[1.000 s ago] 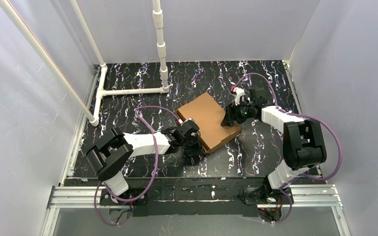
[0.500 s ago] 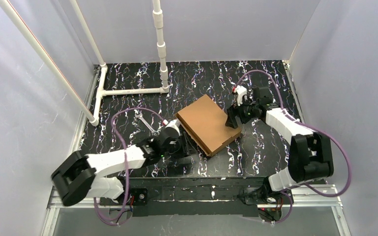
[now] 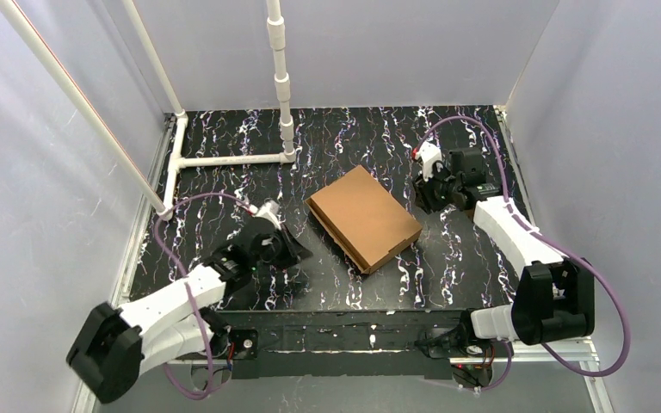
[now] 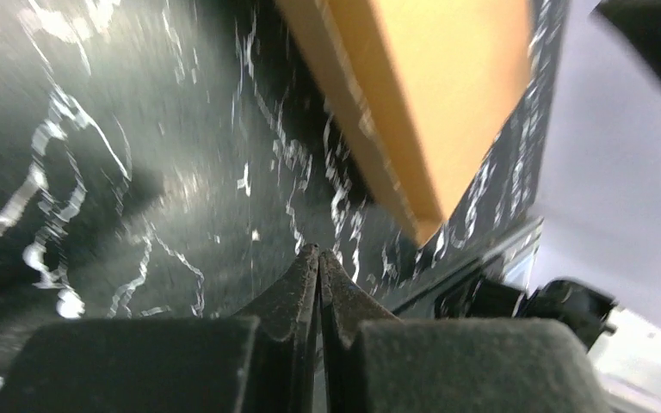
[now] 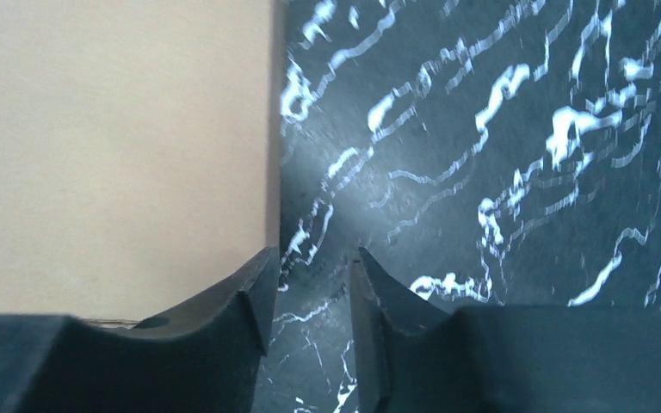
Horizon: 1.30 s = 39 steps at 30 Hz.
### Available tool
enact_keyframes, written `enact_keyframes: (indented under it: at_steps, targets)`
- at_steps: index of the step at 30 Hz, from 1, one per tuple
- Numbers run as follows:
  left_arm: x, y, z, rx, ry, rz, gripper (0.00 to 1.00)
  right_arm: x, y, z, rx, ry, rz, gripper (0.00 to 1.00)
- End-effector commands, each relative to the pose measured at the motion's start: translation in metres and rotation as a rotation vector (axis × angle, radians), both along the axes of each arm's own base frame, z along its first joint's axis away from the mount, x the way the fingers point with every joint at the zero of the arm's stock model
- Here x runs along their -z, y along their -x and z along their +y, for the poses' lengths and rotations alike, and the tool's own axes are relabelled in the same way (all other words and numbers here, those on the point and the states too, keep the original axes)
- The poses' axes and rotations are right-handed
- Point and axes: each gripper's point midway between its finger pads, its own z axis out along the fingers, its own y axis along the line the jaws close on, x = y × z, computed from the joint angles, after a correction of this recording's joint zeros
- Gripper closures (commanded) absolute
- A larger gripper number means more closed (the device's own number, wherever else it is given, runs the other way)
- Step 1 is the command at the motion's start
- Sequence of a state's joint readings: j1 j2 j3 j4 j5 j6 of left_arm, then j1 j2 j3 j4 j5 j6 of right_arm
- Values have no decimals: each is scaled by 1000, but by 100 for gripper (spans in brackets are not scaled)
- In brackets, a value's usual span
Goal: Fold the paper box
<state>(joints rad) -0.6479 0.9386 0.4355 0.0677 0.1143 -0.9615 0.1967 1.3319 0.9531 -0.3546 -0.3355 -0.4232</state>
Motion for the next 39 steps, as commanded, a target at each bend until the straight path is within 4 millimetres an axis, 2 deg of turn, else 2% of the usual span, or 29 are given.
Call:
enact_keyframes:
  at_steps: [1,5,8,11,15,20,24,26,30,35,38,39]
  targets:
    - [23,35,-35,113,-1,125,100,23,-20,-37,242,103,-24,65]
    - [44,48,-55,101,-76,199,100,44,-24,-54,297,183,-2,78]
    - [59,50,-66,84,-132,267,100,60,-14,-51,258,192,58,86]
    - [64,50,-84,97,-150,298,100,72,-1,-48,214,199,111,90]
    - [64,42,-107,92,-158,297,100,87,22,-30,116,187,174,94]
    - [48,32,-152,137,-128,278,100,94,47,3,-7,183,202,96]
    - [55,26,-169,101,-108,318,100,96,61,17,-54,141,232,97]
    - [59,22,-173,81,-110,332,100,95,65,22,-71,126,235,97]
    - [51,16,-174,65,-117,318,100,94,62,20,-48,136,224,96]
    - [42,24,-152,85,-157,277,100,86,41,1,61,171,171,93]
    - [45,37,-131,137,-181,247,100,80,35,-8,92,160,153,89]
    - [40,41,-125,154,-174,221,99,76,33,-10,95,159,142,87]
